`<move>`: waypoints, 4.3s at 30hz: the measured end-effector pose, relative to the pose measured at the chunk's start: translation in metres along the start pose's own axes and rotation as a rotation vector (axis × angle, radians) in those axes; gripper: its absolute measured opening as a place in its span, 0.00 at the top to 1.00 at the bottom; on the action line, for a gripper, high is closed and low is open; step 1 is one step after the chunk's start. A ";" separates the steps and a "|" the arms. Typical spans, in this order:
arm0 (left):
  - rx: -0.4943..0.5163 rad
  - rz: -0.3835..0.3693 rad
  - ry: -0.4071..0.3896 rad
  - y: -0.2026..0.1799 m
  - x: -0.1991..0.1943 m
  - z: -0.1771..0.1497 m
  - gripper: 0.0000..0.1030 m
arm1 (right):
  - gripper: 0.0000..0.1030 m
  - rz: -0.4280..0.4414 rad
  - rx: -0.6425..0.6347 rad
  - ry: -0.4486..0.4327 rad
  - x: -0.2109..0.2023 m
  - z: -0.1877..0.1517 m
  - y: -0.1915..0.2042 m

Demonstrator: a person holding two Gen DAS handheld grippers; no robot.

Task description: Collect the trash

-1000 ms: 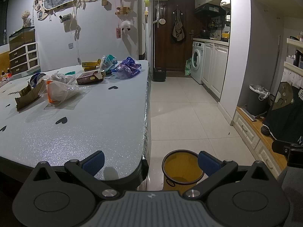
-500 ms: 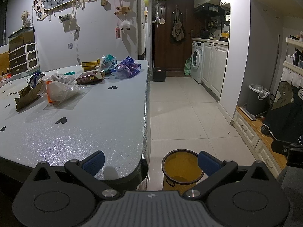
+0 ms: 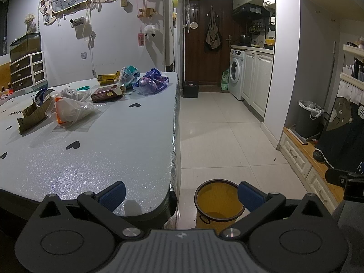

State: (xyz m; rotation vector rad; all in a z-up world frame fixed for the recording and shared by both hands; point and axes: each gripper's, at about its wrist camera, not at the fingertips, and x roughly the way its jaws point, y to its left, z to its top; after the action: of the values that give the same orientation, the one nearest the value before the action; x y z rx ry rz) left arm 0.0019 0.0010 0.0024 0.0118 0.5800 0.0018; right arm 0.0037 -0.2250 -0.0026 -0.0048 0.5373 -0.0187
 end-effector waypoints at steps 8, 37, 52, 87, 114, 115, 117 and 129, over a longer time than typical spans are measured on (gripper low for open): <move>0.007 0.006 -0.001 -0.007 -0.002 0.000 0.00 | 0.00 0.001 0.002 0.000 0.001 0.002 -0.002; -0.208 0.085 -0.025 0.108 0.054 0.077 0.00 | 0.00 0.355 -0.051 -0.224 0.102 0.135 0.056; -0.409 0.076 0.006 0.176 0.092 0.093 0.00 | 0.00 0.657 -0.270 -0.240 0.253 0.199 0.158; -0.756 -0.005 -0.159 0.224 0.118 0.101 0.27 | 0.81 0.730 -0.370 -0.099 0.288 0.183 0.227; -0.417 0.120 -0.157 0.150 0.120 0.134 0.96 | 0.86 0.775 -0.392 -0.129 0.237 0.179 0.186; -0.378 0.138 -0.163 0.142 0.118 0.135 0.97 | 0.86 0.774 -0.390 -0.136 0.233 0.179 0.183; -0.316 0.164 -0.173 0.129 0.114 0.137 0.97 | 0.86 0.773 -0.380 -0.150 0.226 0.180 0.176; -0.103 0.236 -0.212 0.074 0.099 0.139 0.97 | 0.86 0.740 -0.344 -0.203 0.195 0.184 0.136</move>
State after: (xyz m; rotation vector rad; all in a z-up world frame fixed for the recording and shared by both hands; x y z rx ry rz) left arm 0.1614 0.0740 0.0649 -0.0201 0.3633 0.2567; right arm 0.2673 -0.0932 0.0547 -0.1421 0.3087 0.7885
